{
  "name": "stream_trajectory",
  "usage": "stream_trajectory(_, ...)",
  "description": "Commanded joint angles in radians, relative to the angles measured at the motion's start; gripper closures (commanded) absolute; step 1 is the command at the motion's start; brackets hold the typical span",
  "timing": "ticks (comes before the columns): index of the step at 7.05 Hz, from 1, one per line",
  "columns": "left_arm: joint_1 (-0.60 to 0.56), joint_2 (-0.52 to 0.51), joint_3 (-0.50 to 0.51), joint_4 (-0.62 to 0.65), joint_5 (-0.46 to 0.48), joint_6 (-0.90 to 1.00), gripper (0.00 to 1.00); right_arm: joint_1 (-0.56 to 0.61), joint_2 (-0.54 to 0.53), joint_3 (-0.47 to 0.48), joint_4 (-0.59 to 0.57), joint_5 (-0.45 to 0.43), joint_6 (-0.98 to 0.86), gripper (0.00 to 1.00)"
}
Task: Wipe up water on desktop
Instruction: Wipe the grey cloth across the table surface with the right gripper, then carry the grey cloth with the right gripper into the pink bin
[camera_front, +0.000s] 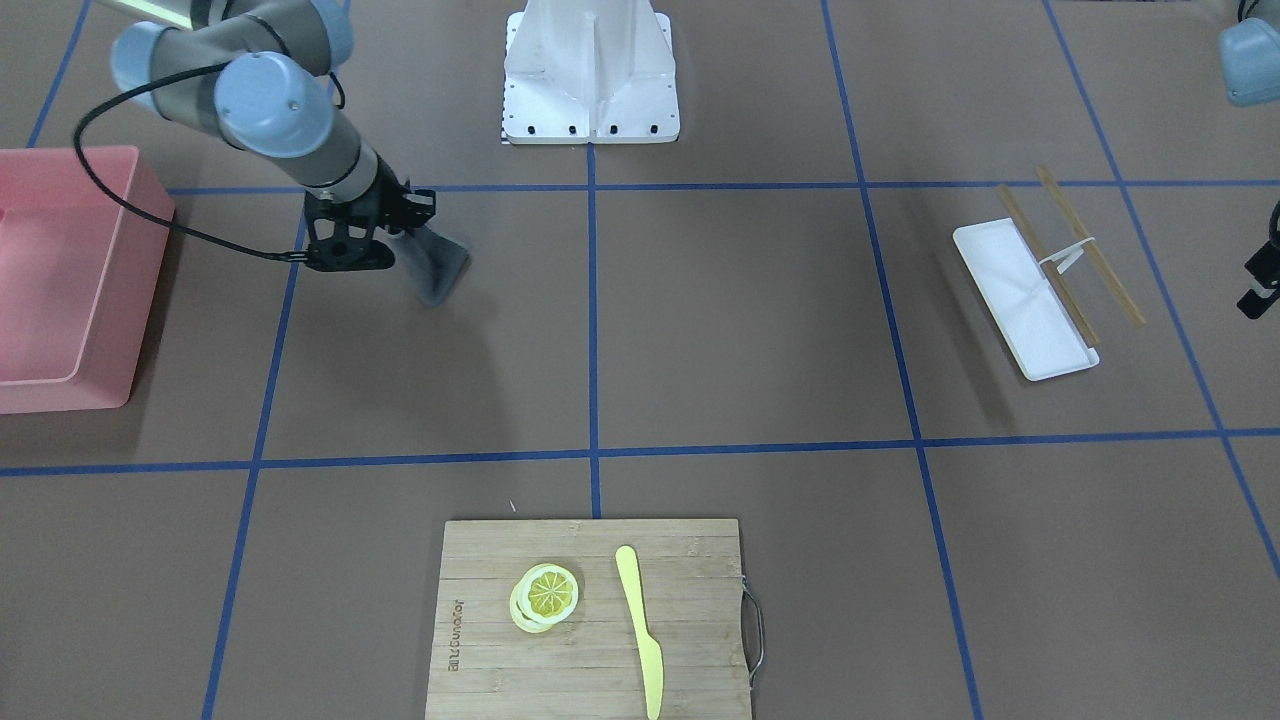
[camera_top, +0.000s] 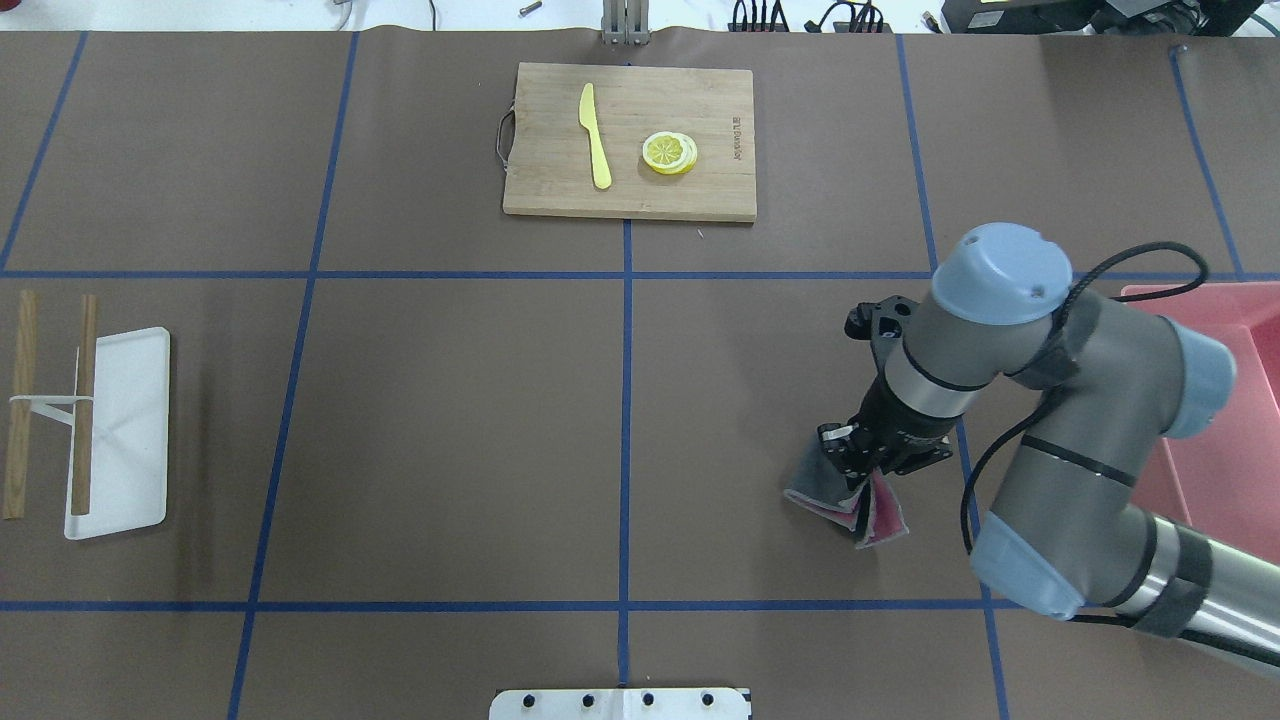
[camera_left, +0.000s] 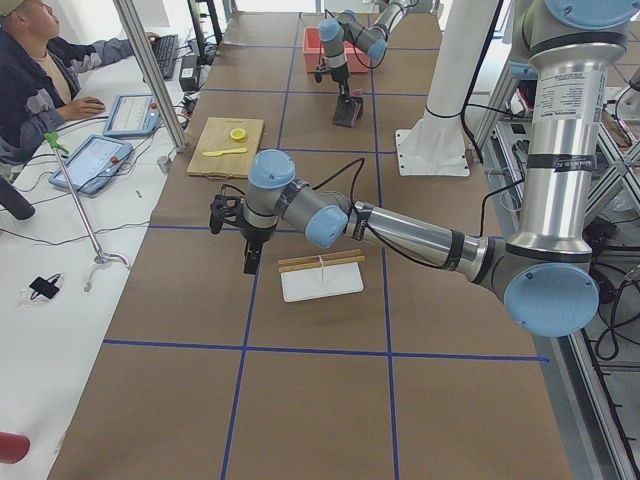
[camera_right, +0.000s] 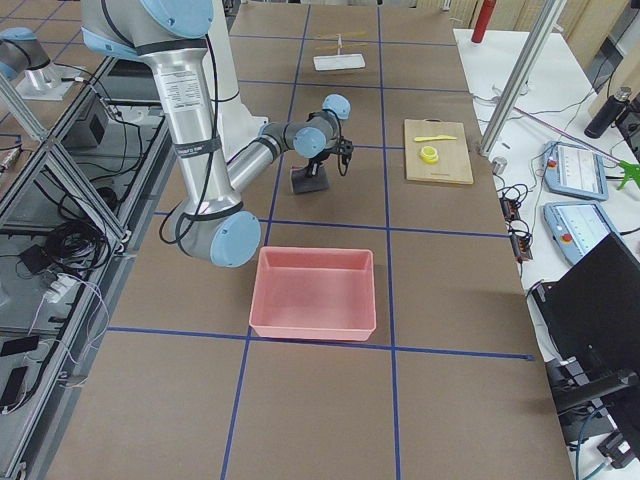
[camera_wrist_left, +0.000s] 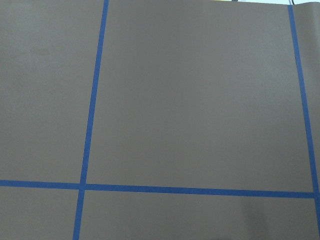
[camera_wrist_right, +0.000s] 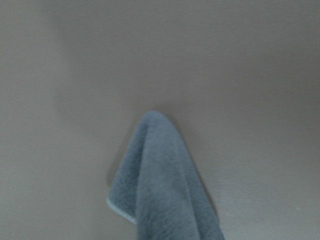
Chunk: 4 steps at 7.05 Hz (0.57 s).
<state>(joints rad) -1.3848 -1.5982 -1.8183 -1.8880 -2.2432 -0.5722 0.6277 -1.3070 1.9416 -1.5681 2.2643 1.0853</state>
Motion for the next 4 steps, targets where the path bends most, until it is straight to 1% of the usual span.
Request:
stream_trajectory(1,-0.02,0.0,-0.012,0.001,-0.007,0.0,0.03,0.154,-0.12,0.208,-0.016,0.011,-0.033,1.0)
stream_trajectory(2,-0.019,0.0,-0.003,0.0,-0.007,0.003,0.03,0.228,-0.2,0.271,-0.017,0.011,-0.068,1.0)
stream_trajectory(3,-0.02,0.009,0.0,0.001,0.002,0.068,0.03,0.328,-0.28,0.296,-0.018,0.015,-0.205,1.0)
stream_trajectory(4,-0.023,0.01,0.007,0.001,0.005,0.096,0.03,0.431,-0.37,0.29,-0.024,0.041,-0.416,1.0)
